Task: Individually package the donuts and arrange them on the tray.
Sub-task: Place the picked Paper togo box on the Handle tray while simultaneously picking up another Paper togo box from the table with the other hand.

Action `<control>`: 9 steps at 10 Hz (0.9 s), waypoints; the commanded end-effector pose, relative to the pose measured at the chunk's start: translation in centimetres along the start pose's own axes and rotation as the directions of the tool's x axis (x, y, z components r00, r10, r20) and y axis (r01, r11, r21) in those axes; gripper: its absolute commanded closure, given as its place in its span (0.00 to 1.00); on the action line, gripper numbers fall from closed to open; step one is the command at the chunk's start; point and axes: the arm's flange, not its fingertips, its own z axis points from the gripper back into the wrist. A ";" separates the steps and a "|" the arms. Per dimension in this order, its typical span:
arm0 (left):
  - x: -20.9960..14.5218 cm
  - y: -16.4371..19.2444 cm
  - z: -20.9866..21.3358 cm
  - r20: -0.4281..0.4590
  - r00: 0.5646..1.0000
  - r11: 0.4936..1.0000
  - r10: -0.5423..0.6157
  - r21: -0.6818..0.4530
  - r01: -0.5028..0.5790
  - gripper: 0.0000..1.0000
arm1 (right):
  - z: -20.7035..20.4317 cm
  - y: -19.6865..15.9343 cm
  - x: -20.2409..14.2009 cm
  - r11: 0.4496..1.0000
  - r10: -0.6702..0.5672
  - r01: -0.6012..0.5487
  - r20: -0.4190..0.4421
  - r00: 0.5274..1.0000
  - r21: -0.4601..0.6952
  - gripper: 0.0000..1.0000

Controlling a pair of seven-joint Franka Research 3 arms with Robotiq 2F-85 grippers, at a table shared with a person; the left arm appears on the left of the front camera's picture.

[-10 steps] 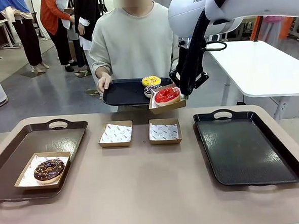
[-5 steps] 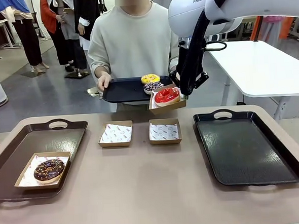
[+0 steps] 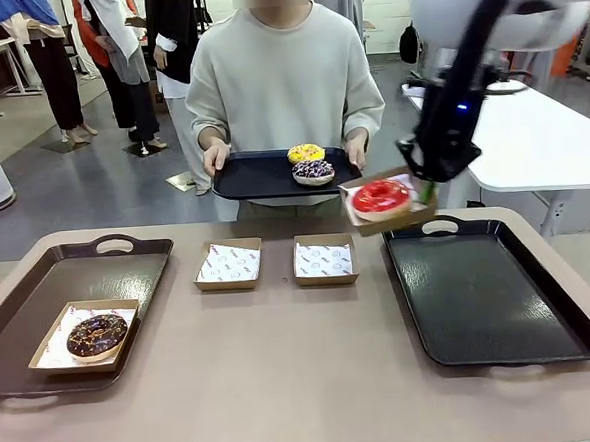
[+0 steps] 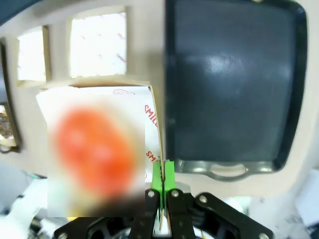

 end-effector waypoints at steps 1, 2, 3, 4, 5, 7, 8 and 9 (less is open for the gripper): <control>1.8 -3.1 -2.5 -0.033 0.999 0.991 0.013 0.131 -0.009 0.00 | -2.2 -3.9 -2.9 0.999 -0.016 0.016 0.002 1.000 0.038 0.98; 2.7 -4.4 -4.1 -0.048 0.999 0.984 0.020 0.179 -0.011 0.00 | -3.2 -5.6 -4.2 1.000 -0.002 0.002 -0.002 1.000 0.029 0.98; 3.5 -5.7 -6.2 -0.063 0.998 0.972 0.031 0.235 -0.015 0.00 | -3.8 -6.6 -4.9 1.000 0.003 -0.003 -0.014 1.000 0.022 0.98; 4.5 -6.9 -8.9 -0.077 0.996 0.956 0.036 0.292 -0.012 0.00 | -4.7 -8.1 -5.5 0.999 -0.014 0.015 -0.025 1.000 0.035 0.98; 5.2 -7.6 -11.3 -0.086 0.996 0.941 0.035 0.339 -0.004 0.00 | -5.7 -9.2 -5.8 0.999 -0.017 0.019 -0.040 0.999 0.037 0.98; 6.3 -8.0 -15.4 -0.101 0.994 0.911 0.047 0.413 -0.001 0.00 | -7.6 -10.5 -5.8 1.000 -0.002 0.003 -0.050 0.999 0.029 0.98; 6.7 -8.2 -17.4 -0.111 0.993 0.898 0.046 0.439 0.008 0.00 | -8.5 -10.8 -5.8 1.000 0.003 -0.002 -0.063 0.998 0.025 0.98; 7.1 -8.3 -18.9 -0.115 0.992 0.882 0.046 0.471 0.013 0.00 | -9.1 -11.0 -5.8 1.000 0.003 -0.002 -0.075 0.997 0.024 0.98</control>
